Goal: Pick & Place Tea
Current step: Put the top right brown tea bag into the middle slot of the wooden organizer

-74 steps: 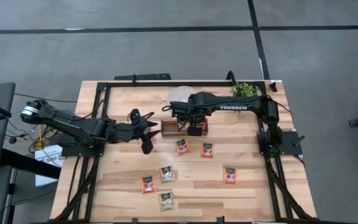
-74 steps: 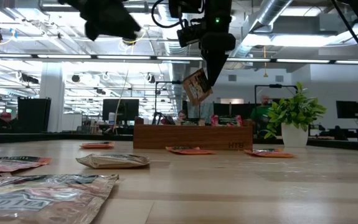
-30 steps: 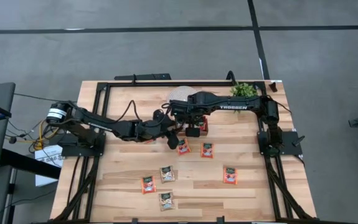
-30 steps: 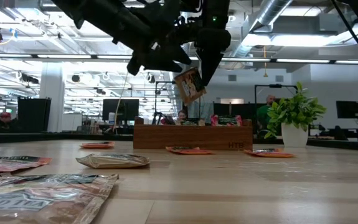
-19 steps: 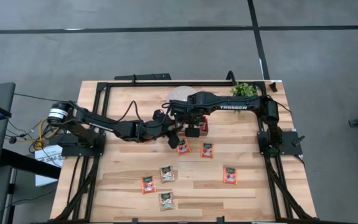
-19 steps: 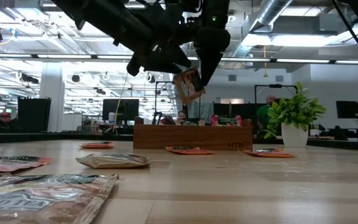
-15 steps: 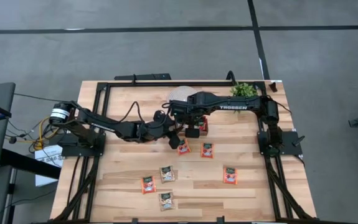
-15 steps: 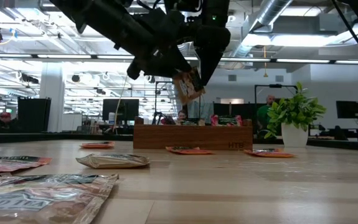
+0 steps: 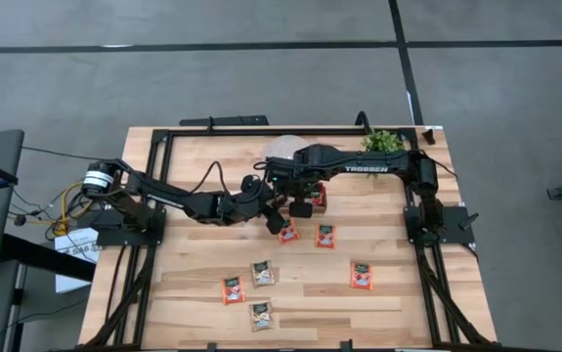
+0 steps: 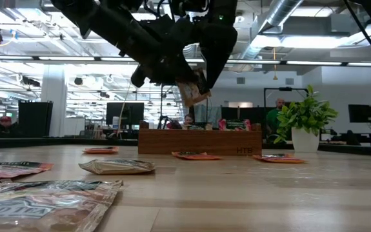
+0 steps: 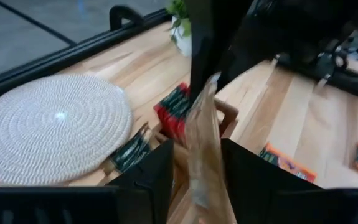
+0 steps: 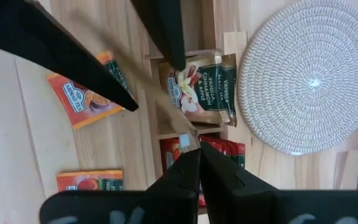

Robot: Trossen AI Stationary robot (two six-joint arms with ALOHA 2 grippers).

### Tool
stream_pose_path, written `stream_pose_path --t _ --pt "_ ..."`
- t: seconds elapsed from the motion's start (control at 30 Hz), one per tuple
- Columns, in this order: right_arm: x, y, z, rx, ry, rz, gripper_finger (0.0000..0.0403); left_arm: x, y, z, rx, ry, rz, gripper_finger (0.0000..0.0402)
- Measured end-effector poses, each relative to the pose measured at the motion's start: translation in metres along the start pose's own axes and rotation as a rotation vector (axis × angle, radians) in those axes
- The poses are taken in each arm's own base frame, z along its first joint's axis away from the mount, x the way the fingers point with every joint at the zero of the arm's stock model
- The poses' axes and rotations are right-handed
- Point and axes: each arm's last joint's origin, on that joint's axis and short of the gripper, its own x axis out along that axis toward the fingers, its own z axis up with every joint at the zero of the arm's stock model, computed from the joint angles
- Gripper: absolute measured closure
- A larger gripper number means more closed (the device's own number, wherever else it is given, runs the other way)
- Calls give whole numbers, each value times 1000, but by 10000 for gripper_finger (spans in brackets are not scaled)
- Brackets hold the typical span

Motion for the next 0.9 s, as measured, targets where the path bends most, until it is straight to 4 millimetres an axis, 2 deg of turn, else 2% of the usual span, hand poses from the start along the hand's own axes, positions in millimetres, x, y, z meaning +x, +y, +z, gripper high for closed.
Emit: stream_pose_path --t 0.13,0.3,0.67,0.9 --pt "0 0 0 1 -3 -1 403 0 0 0 -9 -1 -1 314" --pt "0 0 0 0 -3 0 403 0 0 0 -8 3 -10 390" --pt "0 1 -4 -62 35 18 403 0 0 -2 -1 21 -7 401" --pt "-6 -14 -16 -28 148 -3 403 0 4 -8 -8 74 48 401"
